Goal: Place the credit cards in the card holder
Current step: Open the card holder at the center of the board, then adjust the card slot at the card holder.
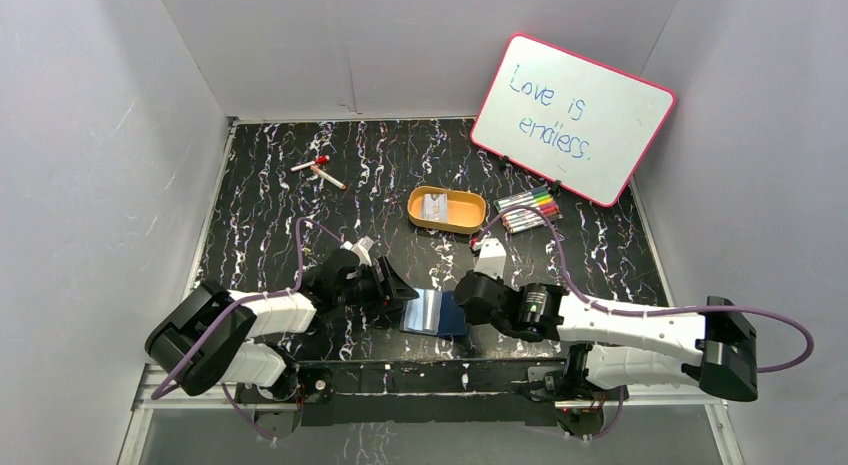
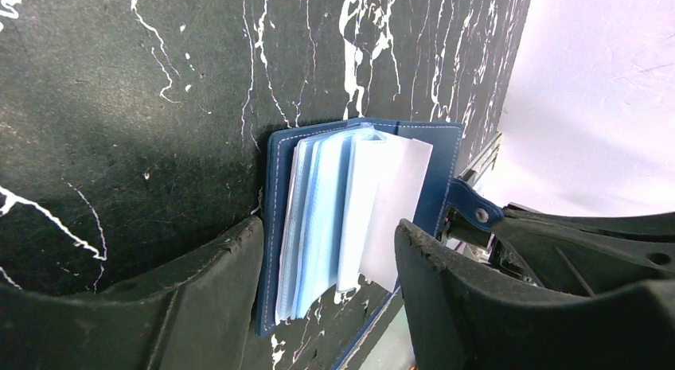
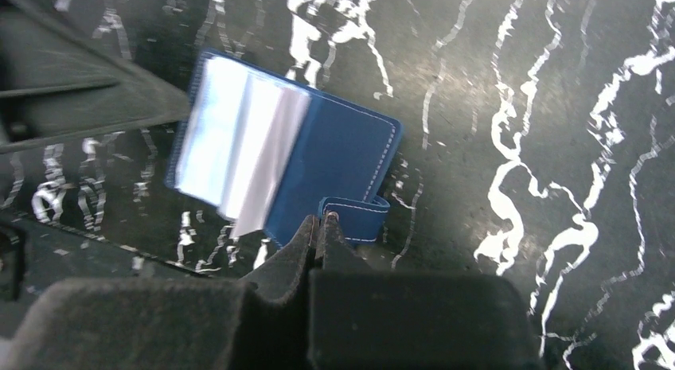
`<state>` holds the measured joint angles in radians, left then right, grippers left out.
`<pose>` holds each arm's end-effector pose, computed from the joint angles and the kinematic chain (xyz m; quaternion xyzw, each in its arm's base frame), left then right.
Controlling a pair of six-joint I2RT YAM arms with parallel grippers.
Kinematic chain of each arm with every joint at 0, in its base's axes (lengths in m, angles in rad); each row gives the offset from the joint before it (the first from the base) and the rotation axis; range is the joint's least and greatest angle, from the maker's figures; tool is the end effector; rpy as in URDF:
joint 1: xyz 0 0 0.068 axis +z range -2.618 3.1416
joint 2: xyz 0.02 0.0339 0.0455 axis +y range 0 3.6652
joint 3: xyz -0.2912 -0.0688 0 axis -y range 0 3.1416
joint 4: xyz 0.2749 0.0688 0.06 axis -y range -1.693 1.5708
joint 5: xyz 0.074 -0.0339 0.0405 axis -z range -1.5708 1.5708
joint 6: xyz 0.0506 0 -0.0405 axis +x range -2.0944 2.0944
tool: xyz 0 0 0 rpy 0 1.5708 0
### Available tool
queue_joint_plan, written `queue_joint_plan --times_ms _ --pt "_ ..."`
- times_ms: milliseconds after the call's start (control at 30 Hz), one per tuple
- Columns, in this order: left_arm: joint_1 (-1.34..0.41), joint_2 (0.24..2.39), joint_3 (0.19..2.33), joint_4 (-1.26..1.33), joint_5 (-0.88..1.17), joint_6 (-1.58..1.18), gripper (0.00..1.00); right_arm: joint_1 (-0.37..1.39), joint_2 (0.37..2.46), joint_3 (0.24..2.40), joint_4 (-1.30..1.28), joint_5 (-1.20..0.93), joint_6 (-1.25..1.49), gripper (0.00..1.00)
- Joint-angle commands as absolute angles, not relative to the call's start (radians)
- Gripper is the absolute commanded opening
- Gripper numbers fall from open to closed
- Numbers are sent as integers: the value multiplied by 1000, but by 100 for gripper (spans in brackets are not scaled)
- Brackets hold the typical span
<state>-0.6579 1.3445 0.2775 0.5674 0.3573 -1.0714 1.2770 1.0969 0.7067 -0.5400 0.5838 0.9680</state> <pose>0.1842 -0.1647 0.1273 -0.0850 0.8469 -0.4813 0.2096 0.0944 0.2155 0.2304 -0.0504 0.9121 0.1533 0.3768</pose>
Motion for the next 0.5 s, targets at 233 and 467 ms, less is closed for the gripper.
queue_joint_plan --times_ms 233,467 --pt "-661 1319 243 470 328 -1041 59 1271 1069 786 -350 520 773 0" --pt "-662 968 272 263 170 -1029 59 1269 1093 788 -361 540 789 0"
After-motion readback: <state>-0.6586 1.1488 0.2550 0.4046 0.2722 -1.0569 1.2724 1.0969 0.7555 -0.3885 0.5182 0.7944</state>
